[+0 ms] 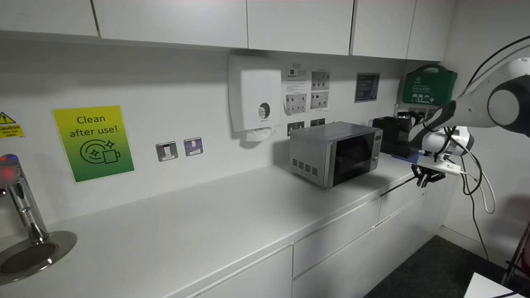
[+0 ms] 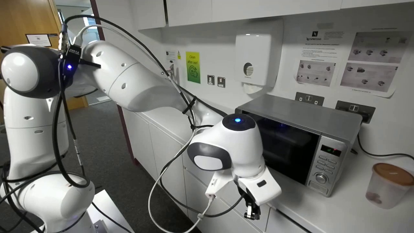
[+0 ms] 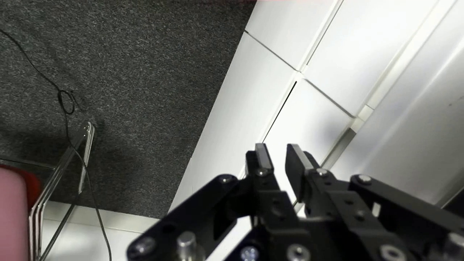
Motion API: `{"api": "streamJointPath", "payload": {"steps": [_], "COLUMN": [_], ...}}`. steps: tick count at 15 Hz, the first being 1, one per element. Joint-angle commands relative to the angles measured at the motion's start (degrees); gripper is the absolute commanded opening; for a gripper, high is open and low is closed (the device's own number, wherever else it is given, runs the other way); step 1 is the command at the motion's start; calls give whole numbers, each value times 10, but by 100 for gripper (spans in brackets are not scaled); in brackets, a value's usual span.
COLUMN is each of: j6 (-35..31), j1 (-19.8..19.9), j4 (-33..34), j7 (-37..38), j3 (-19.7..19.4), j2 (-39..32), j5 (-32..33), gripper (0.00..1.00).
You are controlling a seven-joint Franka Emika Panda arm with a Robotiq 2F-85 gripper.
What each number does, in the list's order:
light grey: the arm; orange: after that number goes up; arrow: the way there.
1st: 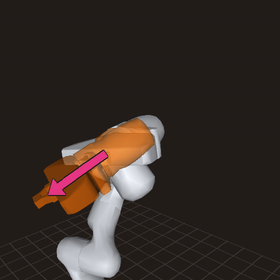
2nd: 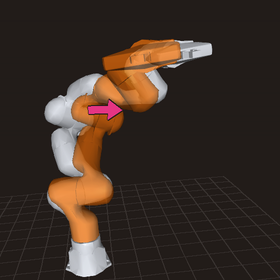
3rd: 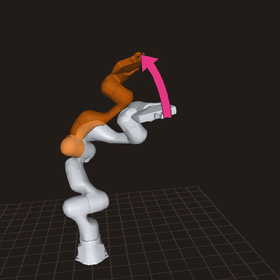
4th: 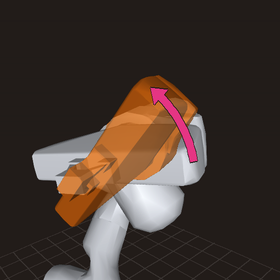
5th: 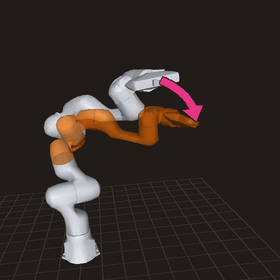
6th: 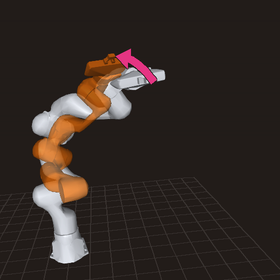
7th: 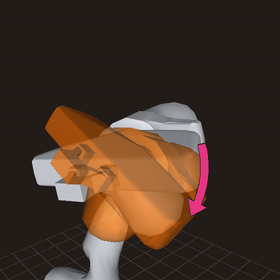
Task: Press a button on the right side of the microwave
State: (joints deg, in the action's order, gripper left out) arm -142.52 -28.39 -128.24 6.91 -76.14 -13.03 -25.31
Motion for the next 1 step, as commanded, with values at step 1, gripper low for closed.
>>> {"api": "streamJointPath", "payload": {"steps": [1], "j6": [1], "j1": [-2], "j4": [0], "j7": [0], "j3": [-3], "j2": [3], "j5": [2], "gripper": [24]}}
